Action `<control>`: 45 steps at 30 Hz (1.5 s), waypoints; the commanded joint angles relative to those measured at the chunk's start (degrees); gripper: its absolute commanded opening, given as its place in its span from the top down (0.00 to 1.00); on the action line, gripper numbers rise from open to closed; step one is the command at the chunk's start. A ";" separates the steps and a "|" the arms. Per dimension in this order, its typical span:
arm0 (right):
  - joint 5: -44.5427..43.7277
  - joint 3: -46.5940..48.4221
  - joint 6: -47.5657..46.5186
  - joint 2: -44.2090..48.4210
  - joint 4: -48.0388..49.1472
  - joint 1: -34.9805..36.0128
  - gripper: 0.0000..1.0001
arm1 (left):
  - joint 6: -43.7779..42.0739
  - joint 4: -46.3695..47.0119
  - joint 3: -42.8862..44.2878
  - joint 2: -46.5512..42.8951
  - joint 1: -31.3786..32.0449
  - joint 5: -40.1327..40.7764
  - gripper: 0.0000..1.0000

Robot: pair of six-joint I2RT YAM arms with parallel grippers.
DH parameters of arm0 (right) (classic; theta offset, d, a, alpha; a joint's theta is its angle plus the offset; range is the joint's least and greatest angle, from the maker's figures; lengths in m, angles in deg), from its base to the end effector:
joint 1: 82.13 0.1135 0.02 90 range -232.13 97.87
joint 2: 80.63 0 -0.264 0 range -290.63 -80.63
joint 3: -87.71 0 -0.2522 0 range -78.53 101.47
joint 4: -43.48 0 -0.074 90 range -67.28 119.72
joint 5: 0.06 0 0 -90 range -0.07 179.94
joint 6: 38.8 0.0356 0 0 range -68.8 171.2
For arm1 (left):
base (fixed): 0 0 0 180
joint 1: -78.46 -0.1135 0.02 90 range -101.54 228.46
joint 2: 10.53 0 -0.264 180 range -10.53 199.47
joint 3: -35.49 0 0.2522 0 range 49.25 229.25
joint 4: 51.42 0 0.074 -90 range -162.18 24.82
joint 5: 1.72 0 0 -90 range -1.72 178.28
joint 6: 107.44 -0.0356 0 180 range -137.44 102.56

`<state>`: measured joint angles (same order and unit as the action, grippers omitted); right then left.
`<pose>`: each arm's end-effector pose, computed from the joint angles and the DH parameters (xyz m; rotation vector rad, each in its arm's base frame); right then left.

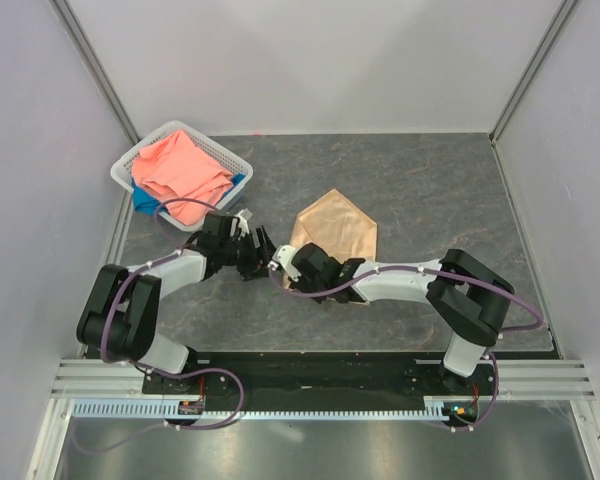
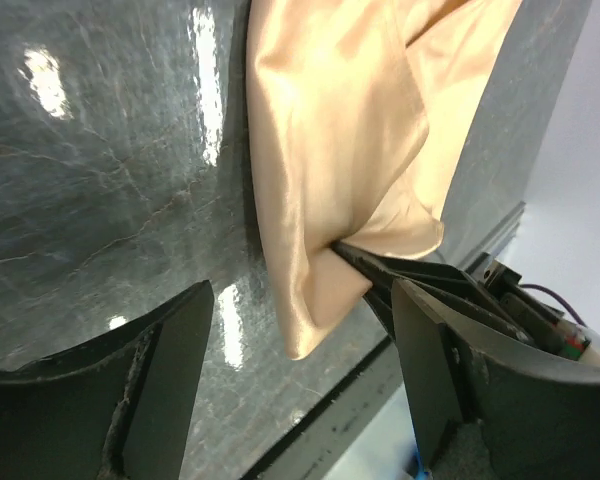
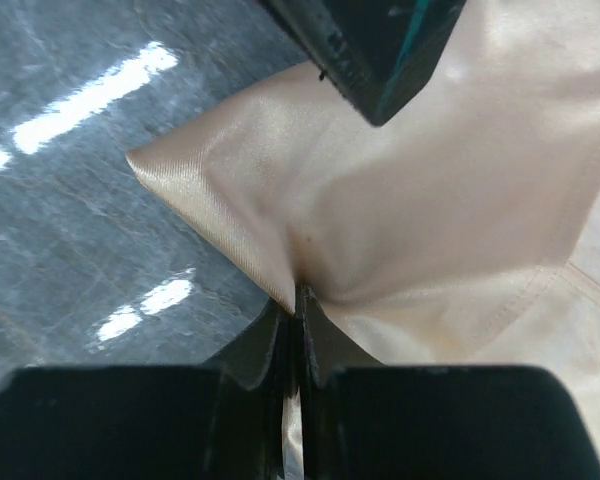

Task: Fold the napkin, place the utensils inside, and roll it up
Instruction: Roll the napkin with the utensil

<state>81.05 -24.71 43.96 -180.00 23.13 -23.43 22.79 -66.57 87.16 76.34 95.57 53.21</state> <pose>0.1836 0.2914 0.1549 -1.2914 2.1122 0.1952 0.2592 -0.1012 0.1523 -0.2291 2.5869 -1.1617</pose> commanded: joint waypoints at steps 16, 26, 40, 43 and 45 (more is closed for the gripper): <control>55.71 16.40 4.70 -12.42 -19.42 -19.23 1.00 | -13.14 22.74 -16.73 -21.39 3.72 10.63 0.18; 64.07 24.66 0.74 -21.82 -30.67 -23.54 1.00 | -26.60 26.96 -13.83 -15.60 14.44 16.26 0.12; 68.21 26.59 2.59 -27.01 -31.55 -26.09 1.00 | -31.00 30.83 -12.42 -9.00 17.61 12.40 0.13; 68.47 27.12 2.94 -28.24 -31.55 -26.35 1.00 | -30.30 30.92 -11.98 -7.42 17.70 10.82 0.14; 68.83 27.30 3.03 -28.77 -31.82 -26.44 1.00 | -29.68 30.92 -11.54 -6.45 17.79 8.98 0.15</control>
<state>149.07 0.71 47.69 -206.73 -8.94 -49.42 -5.36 -38.75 73.19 68.25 112.94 66.54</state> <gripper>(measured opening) 0.042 0.860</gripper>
